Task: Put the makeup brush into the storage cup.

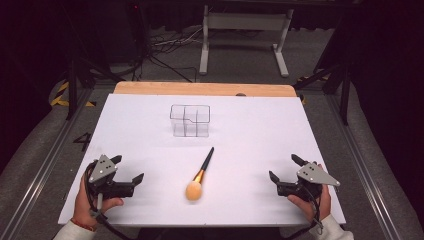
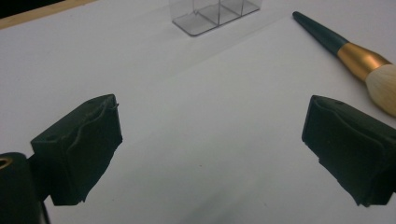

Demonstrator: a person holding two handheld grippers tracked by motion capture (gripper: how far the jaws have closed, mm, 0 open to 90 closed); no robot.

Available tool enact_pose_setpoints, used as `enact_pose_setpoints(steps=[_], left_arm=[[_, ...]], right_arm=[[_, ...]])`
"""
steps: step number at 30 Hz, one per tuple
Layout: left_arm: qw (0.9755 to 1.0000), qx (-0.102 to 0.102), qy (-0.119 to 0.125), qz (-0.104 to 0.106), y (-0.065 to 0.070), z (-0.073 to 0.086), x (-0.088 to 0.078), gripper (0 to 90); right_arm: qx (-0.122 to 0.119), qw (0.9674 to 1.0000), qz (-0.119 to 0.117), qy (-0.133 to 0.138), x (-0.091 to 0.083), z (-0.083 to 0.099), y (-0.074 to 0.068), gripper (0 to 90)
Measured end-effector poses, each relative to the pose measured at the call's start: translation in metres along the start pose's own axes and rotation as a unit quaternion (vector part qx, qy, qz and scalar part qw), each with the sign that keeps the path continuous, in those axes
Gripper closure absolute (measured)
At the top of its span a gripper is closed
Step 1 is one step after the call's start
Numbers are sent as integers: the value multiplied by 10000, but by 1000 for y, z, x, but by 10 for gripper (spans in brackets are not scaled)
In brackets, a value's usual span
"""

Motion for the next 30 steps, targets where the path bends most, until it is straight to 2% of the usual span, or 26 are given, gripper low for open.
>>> enact_pose_setpoints(steps=[4, 5, 7, 9, 11, 12, 14, 17, 22, 23, 28, 30], left_arm=[[9998, -4, -146, 140, 3, -8, 8, 62], [9996, -7, -284, 76, 4, -11, 12, 64], [9992, -16, -389, 124, 6, -15, 15, 65], [9986, 5, -531, 62, 8, -17, 18, 74], [9981, 21, -583, 177, 11, -21, 21, 75], [9980, 45, -619, 139, 12, -22, 23, 76], [9973, 1, -703, 199, 16, -25, 25, 77], [9968, 44, -763, 223, 19, -30, 27, 78], [9947, 39, -949, 389, 30, -42, 36, 82], [9941, 116, -1009, 373, 34, -44, 39, 85], [9916, 263, -1140, 558, 52, -54, 47, 87], [9906, 273, -1185, 625, 58, -59, 51, 91]], right_arm=[[-17, 10000, 81, -57, -6, 5, 0, 70], [-4, 9999, 103, -68, -8, 6, 1, 70], [42, 9998, 168, -43, -11, 6, 2, 69], [64, 9998, 210, -31, -14, 7, 3, 69], [57, 9997, 226, -55, -15, 7, 3, 70], [63, 9997, 229, -50, -15, 8, 3, 69], [69, 9997, 229, -42, -15, 8, 3, 69], [74, 9997, 220, -39, -15, 7, 3, 69], [193, 9997, 151, 17, -16, 6, 3, 68], [203, 9997, 168, 11, -16, 6, 3, 68], [224, 9996, 137, 32, -16, 6, 2, 68], [222, 9997, 138, 24, -16, 6, 3, 67]])
Point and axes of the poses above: each handheld gripper's, and its own axes: x roughly forward along the jaws, z roughly out of its underside, y roughly to its right, the point moved 4 cm from there along x, roughly forward along the jaws, and after that the axes turned 10 degrees about -z, right-handed, at the moved point
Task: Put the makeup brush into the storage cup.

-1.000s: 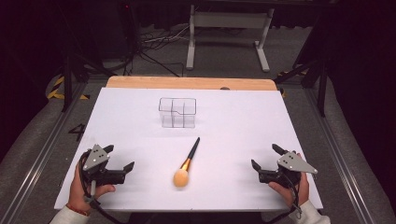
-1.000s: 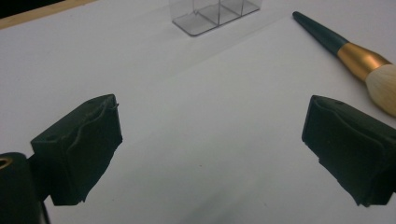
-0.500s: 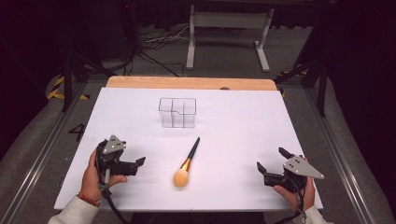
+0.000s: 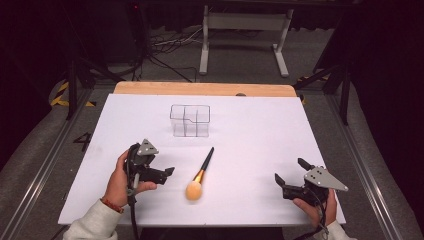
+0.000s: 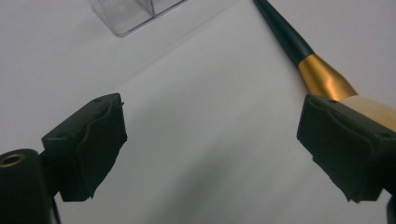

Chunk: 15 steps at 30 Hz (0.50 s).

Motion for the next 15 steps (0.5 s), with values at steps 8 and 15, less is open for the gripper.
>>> enact_pose_setpoints(steps=[8, 15], left_arm=[[9984, 226, -332, 399, 30, -27, 19, 127], [9913, 409, -930, 837, 58, -50, 35, 168]], right_arm=[[8, 10000, -3, -7, 0, 1, 0, 67], [16, 10000, 0, -27, 0, 1, 1, 68]])
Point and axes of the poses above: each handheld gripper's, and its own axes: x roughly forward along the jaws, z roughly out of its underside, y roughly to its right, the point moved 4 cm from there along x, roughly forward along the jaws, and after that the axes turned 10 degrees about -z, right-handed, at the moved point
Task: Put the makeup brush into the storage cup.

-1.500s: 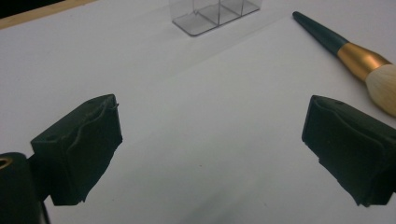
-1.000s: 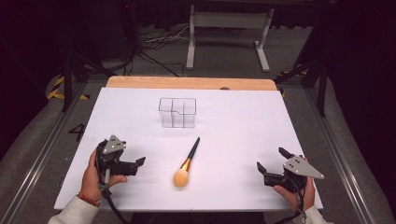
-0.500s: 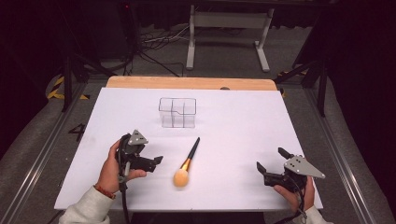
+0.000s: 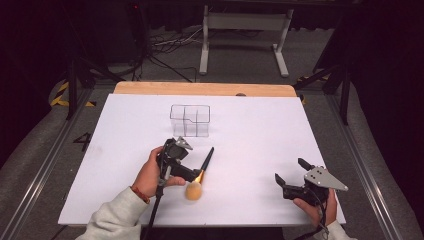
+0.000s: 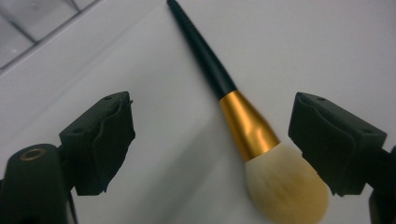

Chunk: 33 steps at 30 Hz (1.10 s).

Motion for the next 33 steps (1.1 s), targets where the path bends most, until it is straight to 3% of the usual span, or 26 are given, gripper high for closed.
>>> enact_pose_setpoints(steps=[4, 7, 11, 15, 19, 20, 21, 23, 26, 33], left_arm=[[9984, 14, -508, 264, 6, -7, 10, 215], [9959, 15, -869, 244, 7, -9, 19, 220], [9918, -128, -1254, 211, 3, -9, 33, 232], [9896, -50, -1428, 172, 4, -9, 42, 272], [9873, 370, -1544, -38, 7, -9, 41, 341], [9852, 620, -1595, -132, 7, -8, 39, 389], [9852, 620, -1595, -132, 7, -8, 39, 497], [9815, 921, -1662, -213, 7, -7, 37, 549], [9814, 953, -1661, -155, 5, -5, 35, 633], [9751, 1338, -1761, -138, 6, -4, 33, 660]], right_arm=[[-17, 10000, -15, -12, 0, 0, 0, 68], [-6, 10000, -15, -13, 0, 0, 0, 68], [-17, 10000, -23, -13, 0, 0, 1, 68], [-20, 10000, -26, -19, 0, 0, 1, 68], [1, 10000, -31, -6, 0, 1, 1, 68], [11, 10000, -32, -10, 0, 1, 1, 68], [11, 10000, -32, -10, 0, 1, 1, 68], [-12, 10000, -36, -20, 0, 1, 1, 68], [-8, 10000, -44, -31, 0, 1, 1, 68], [-76, 9999, -60, -114, 3, 3, -2, 69]])
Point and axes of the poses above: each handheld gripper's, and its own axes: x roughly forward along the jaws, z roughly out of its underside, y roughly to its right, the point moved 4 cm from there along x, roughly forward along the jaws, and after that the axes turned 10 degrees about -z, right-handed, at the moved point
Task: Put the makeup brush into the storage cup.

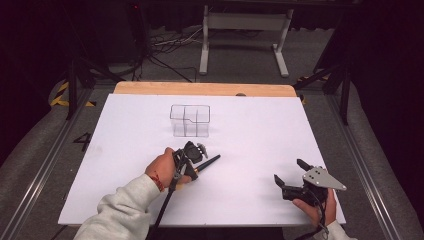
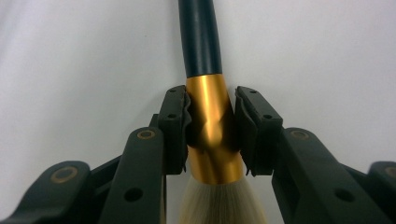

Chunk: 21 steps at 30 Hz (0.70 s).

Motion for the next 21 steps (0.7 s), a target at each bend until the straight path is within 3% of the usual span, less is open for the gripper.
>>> enact_pose_setpoints(steps=[5, 8, 12, 15, 17, 18, 20, 21], left_arm=[[9999, 137, 63, 64, -1, 1, -4, 662], [9997, 109, 155, 137, -1, 1, -9, 663], [9995, 164, 220, 163, -2, 3, -17, 664], [9993, 204, 248, 214, -2, 4, -21, 664], [9992, 201, 268, 209, -1, 4, -23, 665], [9992, 201, 268, 209, -1, 4, -23, 665], [9992, 201, 280, 214, -1, 4, -26, 665], [9992, 217, 294, 191, -1, 4, -28, 665]], right_arm=[[-136, 9999, -1, -40, 2, -1, -5, 69], [-249, 9997, 25, -71, 3, -2, -8, 69], [-664, 9976, 109, -176, 9, -6, -20, 73], [-1094, 9936, 68, -261, 19, -12, -36, 87], [-1428, 9894, 35, -276, 27, -17, -49, 109], [-1428, 9894, 35, -276, 27, -17, -49, 109], [-1727, 9844, -151, -287, 37, -22, -66, 129], [-1926, 9805, -247, -312, 43, -24, -75, 152]])
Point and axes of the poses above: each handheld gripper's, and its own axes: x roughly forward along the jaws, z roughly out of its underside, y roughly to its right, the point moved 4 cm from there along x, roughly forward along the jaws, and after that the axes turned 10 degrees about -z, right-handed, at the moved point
